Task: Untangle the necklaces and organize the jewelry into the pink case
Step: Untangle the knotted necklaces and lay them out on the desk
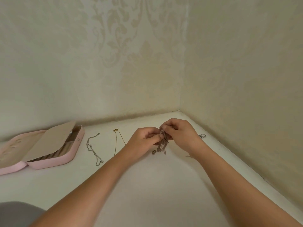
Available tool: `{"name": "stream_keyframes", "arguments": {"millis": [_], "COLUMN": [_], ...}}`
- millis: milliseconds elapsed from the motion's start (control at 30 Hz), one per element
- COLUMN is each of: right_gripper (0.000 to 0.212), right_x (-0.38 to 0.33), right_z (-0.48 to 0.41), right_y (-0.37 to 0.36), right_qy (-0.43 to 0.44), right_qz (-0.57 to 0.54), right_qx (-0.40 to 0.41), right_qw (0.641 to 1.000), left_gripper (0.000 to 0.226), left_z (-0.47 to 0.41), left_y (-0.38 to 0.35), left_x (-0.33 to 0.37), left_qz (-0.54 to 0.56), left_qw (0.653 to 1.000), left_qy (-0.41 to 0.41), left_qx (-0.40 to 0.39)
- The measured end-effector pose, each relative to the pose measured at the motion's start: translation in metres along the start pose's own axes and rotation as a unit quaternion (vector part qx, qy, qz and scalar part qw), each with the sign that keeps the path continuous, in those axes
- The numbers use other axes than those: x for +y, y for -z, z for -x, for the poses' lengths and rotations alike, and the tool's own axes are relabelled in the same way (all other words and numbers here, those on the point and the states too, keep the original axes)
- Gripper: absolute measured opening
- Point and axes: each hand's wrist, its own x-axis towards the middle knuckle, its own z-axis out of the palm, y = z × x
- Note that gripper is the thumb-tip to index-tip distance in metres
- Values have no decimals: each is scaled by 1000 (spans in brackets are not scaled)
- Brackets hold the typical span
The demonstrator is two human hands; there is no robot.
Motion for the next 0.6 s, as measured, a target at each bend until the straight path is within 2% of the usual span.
{"name": "stream_keyframes", "arguments": {"millis": [167,367,600], "right_gripper": [18,17,21], "right_x": [-3,-4,-7], "right_z": [0,0,2], "right_y": [6,14,13], "right_qy": [9,14,57], "right_qz": [-22,31,34], "right_qx": [4,-21,-43], "right_qw": [1000,999,997], "left_gripper": [11,20,16], "left_z": [-4,-4,-1], "left_y": [3,9,4], "left_x": [0,4,5], "left_qz": [63,146,196], "left_qw": [998,989,979], "left_qy": [0,5,40], "left_qx": [3,26,-26]}}
